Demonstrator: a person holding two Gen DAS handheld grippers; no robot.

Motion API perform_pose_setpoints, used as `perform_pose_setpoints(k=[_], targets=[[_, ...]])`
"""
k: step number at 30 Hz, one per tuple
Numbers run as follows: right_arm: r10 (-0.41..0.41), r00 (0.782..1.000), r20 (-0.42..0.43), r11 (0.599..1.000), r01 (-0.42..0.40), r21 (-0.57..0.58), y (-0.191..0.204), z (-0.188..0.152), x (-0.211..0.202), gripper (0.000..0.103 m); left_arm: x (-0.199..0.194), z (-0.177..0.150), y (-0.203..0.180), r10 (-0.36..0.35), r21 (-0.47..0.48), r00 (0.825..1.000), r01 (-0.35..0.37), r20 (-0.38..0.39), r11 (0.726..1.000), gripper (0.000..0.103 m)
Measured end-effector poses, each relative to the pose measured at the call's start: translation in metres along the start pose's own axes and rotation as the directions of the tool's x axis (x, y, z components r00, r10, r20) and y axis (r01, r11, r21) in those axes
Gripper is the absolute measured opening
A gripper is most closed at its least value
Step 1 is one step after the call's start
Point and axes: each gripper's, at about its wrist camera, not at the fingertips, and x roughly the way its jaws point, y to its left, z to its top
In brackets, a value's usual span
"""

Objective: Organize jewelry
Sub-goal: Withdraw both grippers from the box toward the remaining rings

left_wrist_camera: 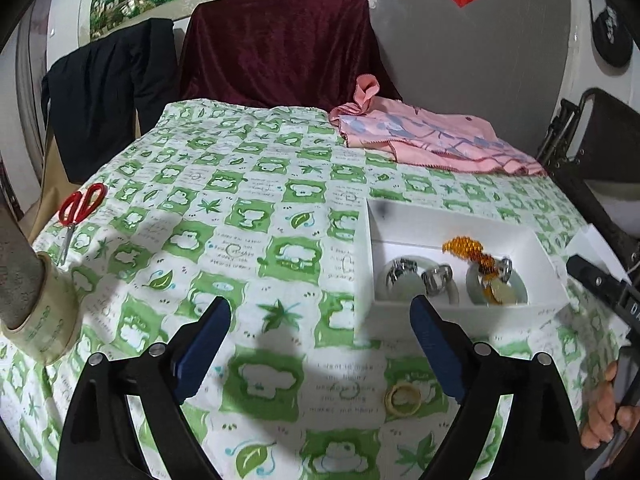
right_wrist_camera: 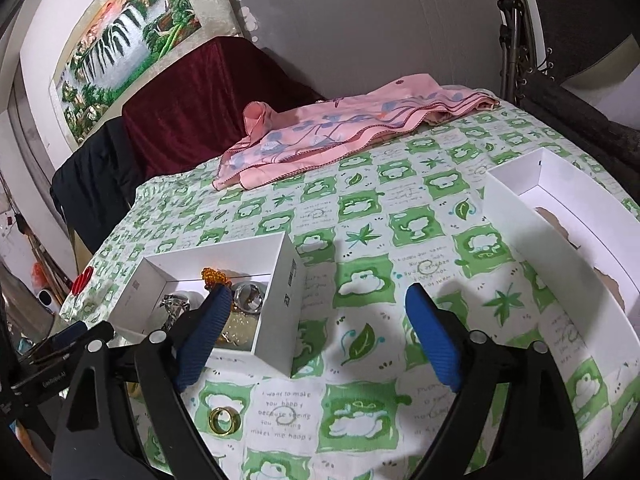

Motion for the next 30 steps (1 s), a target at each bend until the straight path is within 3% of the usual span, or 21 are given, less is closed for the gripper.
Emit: perform_pose_setpoints(k=[19, 30], targets=[[0.021, 1.0, -0.009, 1.0, -0.021, 0.008, 0.004, -0.02, -0.02, 0.085, -0.028, -0.032, -0.028, 0.067, 0.149, 0.996, -0.074, 0.053, 0.986, 0.09], [0.034, 0.999, -0.01, 0.999, -0.034, -0.002, 0.009, -0.033, -0.035, 0.085, -0.041, -0.045, -0.032, 0.079, 0.174, 0.995, -0.089, 0.064, 0.981, 0.091]])
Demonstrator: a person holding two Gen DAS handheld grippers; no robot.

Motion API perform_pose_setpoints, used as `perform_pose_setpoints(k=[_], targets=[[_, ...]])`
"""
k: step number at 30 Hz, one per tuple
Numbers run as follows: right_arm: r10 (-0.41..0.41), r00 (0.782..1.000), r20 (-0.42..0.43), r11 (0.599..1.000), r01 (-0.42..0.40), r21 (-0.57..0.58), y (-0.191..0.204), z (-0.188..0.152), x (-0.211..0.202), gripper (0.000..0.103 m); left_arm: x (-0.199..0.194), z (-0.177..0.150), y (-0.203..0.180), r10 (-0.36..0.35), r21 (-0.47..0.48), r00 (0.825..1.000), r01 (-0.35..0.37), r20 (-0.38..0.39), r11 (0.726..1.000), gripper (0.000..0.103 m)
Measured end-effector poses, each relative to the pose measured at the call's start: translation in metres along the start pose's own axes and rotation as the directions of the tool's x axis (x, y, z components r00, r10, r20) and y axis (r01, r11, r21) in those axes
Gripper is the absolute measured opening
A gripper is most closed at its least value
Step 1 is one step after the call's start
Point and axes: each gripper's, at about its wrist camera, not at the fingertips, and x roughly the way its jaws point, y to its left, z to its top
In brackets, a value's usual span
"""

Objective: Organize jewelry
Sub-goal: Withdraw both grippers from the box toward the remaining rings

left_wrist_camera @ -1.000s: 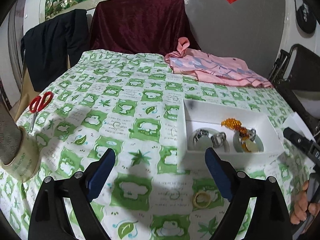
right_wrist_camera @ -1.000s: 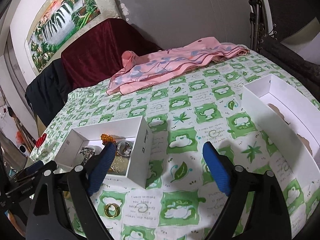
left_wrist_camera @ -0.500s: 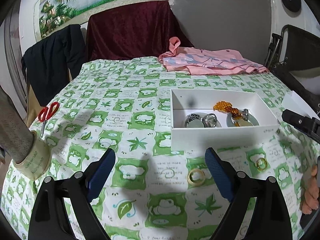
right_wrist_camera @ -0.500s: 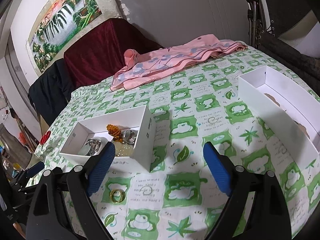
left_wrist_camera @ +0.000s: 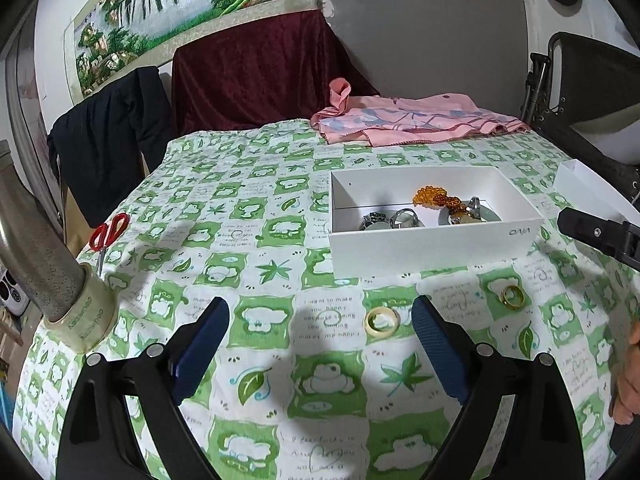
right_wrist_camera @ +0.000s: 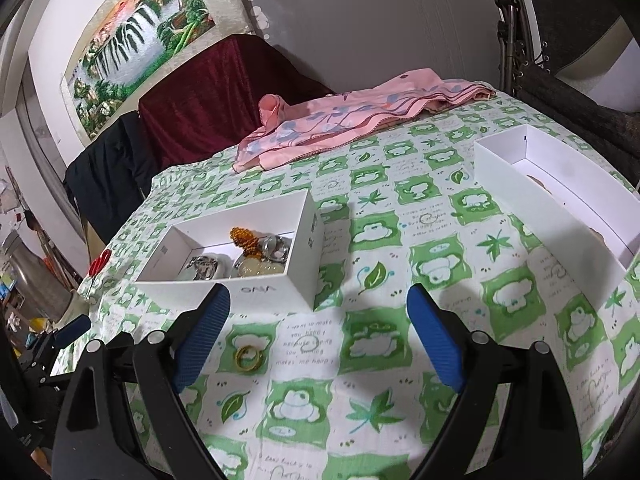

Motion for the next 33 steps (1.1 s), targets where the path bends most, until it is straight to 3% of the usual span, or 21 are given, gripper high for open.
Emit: perform_pose_setpoints(k=[10, 19, 33], targets=[[0.016, 1.0, -0.006, 1.0, -0.016, -0.018, 0.008, -0.014, -0.014, 0.089, -0.007, -0.01, 0.004, 0.01, -0.012, 1.0, -0.01, -0.019, 1.0, 0.095], [0.037, 0.998, -0.047, 0.999, -0.039, -0.038, 0.016, -0.031, -0.024, 0.091, -0.006, -0.022, 0.023, -0.022, -0.078, 0.994, 0.014, -0.103, 0.997, 0.096], [0.081, 0.981, -0.176, 0.994, -0.092, -0.053, 0.024, -0.053, -0.024, 0.096, -0.015, -0.042, 0.038, -0.089, -0.129, 0.984, 0.069, -0.156, 0.989, 0.096]])
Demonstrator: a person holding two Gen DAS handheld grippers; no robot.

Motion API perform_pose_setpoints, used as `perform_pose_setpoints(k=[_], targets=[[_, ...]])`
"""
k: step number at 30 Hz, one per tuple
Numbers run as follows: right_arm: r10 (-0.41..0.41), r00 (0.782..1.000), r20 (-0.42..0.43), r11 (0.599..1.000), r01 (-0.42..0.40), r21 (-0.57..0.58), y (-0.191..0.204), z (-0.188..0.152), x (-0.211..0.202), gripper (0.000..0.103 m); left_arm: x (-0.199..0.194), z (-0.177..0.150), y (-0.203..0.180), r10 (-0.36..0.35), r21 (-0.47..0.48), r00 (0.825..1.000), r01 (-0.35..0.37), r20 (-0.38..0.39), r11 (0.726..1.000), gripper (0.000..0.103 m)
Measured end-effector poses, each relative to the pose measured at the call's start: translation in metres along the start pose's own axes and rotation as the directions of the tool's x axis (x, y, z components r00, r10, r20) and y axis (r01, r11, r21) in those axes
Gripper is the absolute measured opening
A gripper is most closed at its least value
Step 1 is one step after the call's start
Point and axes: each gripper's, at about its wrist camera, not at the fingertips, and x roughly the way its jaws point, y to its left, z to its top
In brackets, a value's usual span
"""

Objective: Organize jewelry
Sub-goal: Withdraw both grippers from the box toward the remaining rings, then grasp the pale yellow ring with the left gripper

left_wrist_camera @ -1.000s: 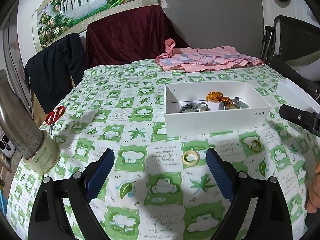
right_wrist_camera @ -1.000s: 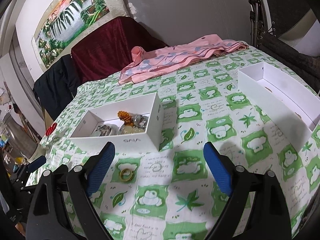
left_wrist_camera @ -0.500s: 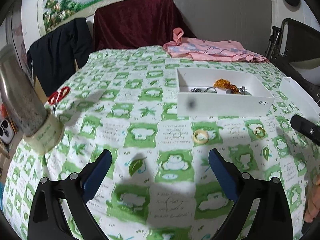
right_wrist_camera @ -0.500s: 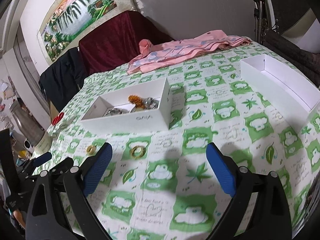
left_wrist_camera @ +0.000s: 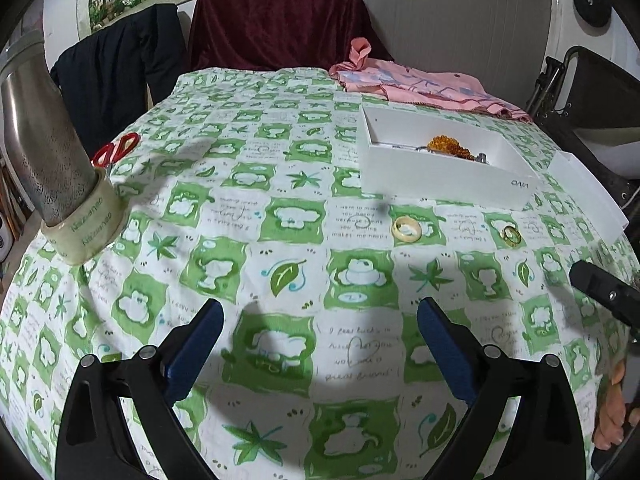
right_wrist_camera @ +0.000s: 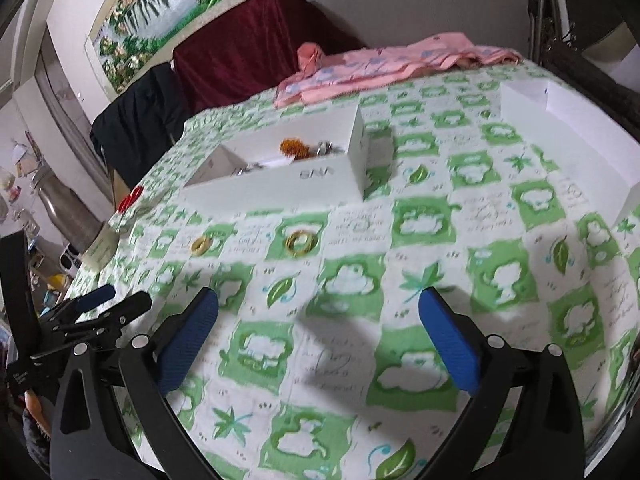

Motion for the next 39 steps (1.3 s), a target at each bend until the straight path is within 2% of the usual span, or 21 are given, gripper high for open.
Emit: perform_pose_setpoints(k=[9, 12, 16, 19, 26, 31, 34, 37, 39], targets=[[-0.023, 0.996, -0.088, 0.997, 0.016, -0.078, 0.007, -0.008, 0.006, 0.096, 0.01, -0.008, 0.002, -0.018, 0.027, 0.995, 0.021, -0.098, 0.999, 0.097], [-0.082, 0.989, -0.124, 0.983, 0.06, -0.173, 0.018, -0.01, 0.012, 0.098, 0.012, -0.009, -0.005, 0.017, 0.063, 0.995, -0.011, -0.099, 0.998, 0.099], [-0.169, 0.975, -0.144, 0.957, 0.127, -0.262, 0.03, -0.015, 0.018, 0.098, 0.012, -0.009, -0.008, 0.008, 0.051, 0.995, -0.003, -0.102, 0.999, 0.099], [-0.205, 0.968, -0.145, 0.943, 0.155, -0.295, 0.034, -0.017, 0.022, 0.098, 0.012, -0.008, -0.008, 0.01, 0.044, 0.995, -0.006, -0.104, 0.999, 0.099], [-0.07, 0.992, -0.1, 0.99, 0.057, -0.129, 0.008, -0.008, 0.008, 0.096, 0.026, 0.011, -0.006, 0.009, 0.054, 0.992, -0.002, -0.123, 0.999, 0.099], [-0.068, 0.995, -0.071, 0.993, 0.061, -0.098, 0.004, -0.005, 0.004, 0.096, 0.037, 0.029, -0.02, 0.007, 0.102, 0.995, 0.003, -0.098, 0.995, 0.098], [-0.06, 0.997, -0.054, 0.995, 0.056, -0.084, 0.002, -0.003, 0.002, 0.096, 0.041, 0.039, -0.034, -0.011, 0.138, 0.998, 0.02, -0.069, 0.99, 0.093], [-0.053, 0.998, -0.045, 0.996, 0.049, -0.072, -0.001, -0.003, 0.0, 0.096, 0.046, 0.046, -0.047, -0.03, 0.171, 0.998, 0.039, -0.055, 0.985, 0.082], [-0.05, 0.998, -0.036, 0.996, 0.047, -0.076, 0.0, -0.003, -0.001, 0.096, 0.051, 0.05, -0.052, -0.04, 0.181, 0.997, 0.05, -0.06, 0.982, 0.069]])
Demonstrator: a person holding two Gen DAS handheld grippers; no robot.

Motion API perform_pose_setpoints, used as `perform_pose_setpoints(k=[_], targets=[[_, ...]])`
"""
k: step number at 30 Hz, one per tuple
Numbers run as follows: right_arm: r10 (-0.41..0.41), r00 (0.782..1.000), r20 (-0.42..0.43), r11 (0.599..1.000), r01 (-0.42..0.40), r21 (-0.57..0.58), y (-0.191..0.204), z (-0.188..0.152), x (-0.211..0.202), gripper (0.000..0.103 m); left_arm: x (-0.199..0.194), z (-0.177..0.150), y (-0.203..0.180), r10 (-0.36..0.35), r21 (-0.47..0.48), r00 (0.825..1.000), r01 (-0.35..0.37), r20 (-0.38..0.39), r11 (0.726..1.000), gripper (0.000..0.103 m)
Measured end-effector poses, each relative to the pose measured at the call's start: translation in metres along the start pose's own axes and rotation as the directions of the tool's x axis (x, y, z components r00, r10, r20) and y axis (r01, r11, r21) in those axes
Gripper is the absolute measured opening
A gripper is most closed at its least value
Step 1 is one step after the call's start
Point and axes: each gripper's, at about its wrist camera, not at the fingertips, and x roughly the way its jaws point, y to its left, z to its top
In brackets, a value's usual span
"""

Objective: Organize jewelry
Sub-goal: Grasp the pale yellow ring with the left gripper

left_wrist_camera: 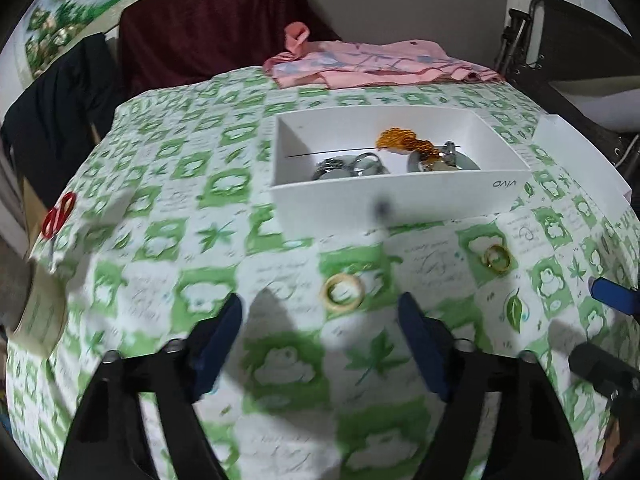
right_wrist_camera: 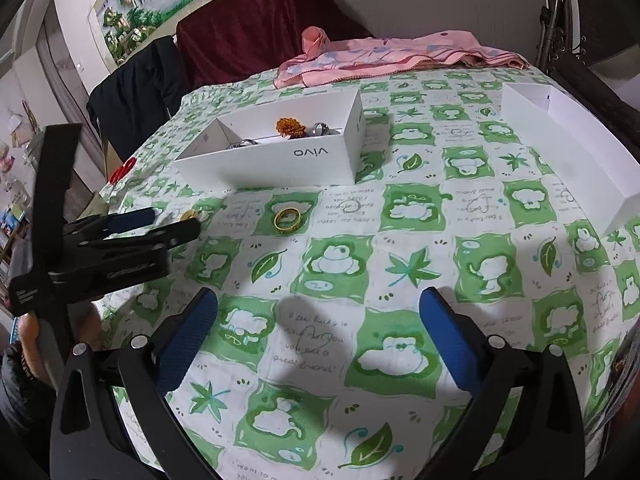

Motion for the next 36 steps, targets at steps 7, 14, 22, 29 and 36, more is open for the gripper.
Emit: perform_pose_setpoints(k=[7, 14, 22, 29, 36], targets=[[-0.009, 1.0, 0.015, 0.999, 0.01, -0.039, 0.007, -0.001, -0.002, 0.096, 0.005, 0.002, -0.003, -0.057, 0.013, 0.998, 0.057, 0.005, 0.998, 0.034], [-0.024, 0.999, 0.033, 0.998, 0.026, -0.061, 0.011, -0.002, -0.005, 0.096, -0.013, -0.013, 0.015, -0.044, -0.051, 0.998, 0.047, 0.046, 0.998, 0.022], [-0.013, 1.0, 0.006, 0.997, 0.013, -0.074, 0.017, 0.012, 0.011, 0.071, -0.043, -0.053, 0.063, -0.025, -0.21, 0.999, 0.034, 0.046, 0.977, 0.022], [-0.053, 0.998, -0.032, 0.99, 0.048, -0.135, 0.028, 0.031, 0.039, 0.054, -0.046, -0.055, 0.058, -0.001, -0.179, 0.999, 0.011, 0.054, 0.984, 0.022], [-0.088, 0.994, -0.06, 0.981, 0.076, -0.179, 0.032, 0.041, 0.057, 0.046, -0.045, -0.056, 0.056, -0.011, -0.172, 0.998, 0.021, 0.059, 0.985, 0.022]])
